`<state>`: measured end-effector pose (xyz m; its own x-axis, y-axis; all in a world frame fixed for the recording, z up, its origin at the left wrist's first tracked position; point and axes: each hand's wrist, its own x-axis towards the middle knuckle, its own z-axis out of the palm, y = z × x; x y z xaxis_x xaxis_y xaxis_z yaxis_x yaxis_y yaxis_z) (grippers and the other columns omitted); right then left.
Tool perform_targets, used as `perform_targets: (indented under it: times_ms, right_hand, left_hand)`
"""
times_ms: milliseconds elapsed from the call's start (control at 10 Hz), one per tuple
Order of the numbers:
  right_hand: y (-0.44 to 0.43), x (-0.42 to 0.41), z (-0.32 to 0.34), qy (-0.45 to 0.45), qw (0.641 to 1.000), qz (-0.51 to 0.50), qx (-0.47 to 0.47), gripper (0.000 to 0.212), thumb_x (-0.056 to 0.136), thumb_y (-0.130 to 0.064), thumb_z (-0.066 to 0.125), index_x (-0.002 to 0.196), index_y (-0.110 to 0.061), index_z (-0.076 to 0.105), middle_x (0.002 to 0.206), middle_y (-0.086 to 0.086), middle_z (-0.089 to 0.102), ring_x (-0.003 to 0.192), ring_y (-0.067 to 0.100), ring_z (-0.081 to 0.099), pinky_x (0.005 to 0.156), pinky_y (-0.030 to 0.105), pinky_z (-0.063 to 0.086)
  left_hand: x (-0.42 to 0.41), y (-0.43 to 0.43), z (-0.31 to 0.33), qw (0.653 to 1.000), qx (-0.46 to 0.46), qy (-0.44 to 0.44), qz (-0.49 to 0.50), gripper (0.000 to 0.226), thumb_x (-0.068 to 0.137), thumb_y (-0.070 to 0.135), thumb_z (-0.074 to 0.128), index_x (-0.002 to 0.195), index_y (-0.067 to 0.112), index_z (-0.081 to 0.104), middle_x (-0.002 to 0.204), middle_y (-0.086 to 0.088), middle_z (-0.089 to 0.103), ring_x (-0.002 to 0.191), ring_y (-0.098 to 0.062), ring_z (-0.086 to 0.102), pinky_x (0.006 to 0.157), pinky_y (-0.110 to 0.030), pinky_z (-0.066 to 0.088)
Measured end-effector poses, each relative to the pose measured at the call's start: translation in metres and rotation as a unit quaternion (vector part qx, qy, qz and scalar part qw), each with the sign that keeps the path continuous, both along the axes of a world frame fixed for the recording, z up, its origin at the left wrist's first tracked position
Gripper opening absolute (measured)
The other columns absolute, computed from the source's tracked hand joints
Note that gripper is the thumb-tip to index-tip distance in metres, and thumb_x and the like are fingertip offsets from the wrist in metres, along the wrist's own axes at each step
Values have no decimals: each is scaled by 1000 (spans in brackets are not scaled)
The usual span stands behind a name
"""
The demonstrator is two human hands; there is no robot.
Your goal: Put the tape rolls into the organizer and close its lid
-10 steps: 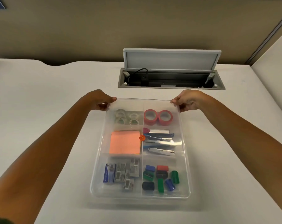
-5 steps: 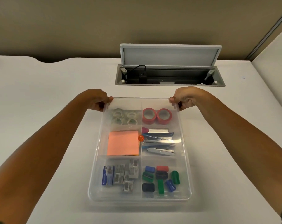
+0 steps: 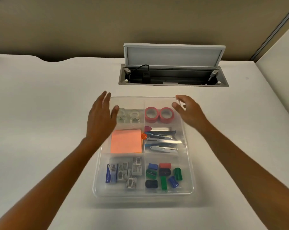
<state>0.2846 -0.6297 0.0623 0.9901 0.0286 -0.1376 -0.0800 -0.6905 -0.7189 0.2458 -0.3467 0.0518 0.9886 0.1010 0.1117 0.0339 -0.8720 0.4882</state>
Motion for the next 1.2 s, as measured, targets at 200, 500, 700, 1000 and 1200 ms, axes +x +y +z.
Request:
perform_targets:
  times_ms: [200,500,700,1000,1200]
  right_hand:
    - [22,-36,-26,-73,980,42,-181,69,98,-47,32,152,-14,5,163,5,-3,150,23,-4,123,38,1]
    - [21,-30,-35,-74,964,43,-250,75,95,-56,27,153,-16,2,163,4,-5,150,24,-5,123,45,0]
    - [21,-32,-32,-79,970,43,-228,71,97,-53,29,153,-16,5,163,4,-3,150,25,-4,122,44,1]
    - [22,-46,-17,-79,952,57,-291,67,99,-51,24,152,-13,8,163,8,2,150,28,-1,122,40,0]
    - [40,-55,29,-148,952,-23,-265,67,99,-51,23,152,-11,11,162,9,7,150,27,5,121,36,4]
  left_hand:
    - [-33,-16,-14,997,-11,71,-20,71,93,53,17,152,18,0,163,0,-2,150,-19,2,120,-39,9]
    - [-31,-14,-22,998,3,58,-18,68,96,49,19,152,16,0,163,0,-5,150,-19,0,121,-38,7]
    - [-32,-13,-22,999,14,44,-12,65,98,46,24,152,15,4,163,-3,0,150,-21,2,121,-39,6]
    - [-42,-9,1,1000,13,25,6,61,100,42,24,152,14,11,162,-5,8,150,-25,7,122,-43,8]
    - [-46,17,35,994,92,-57,19,62,100,42,20,152,11,8,162,-7,5,150,-26,-1,122,-41,0]
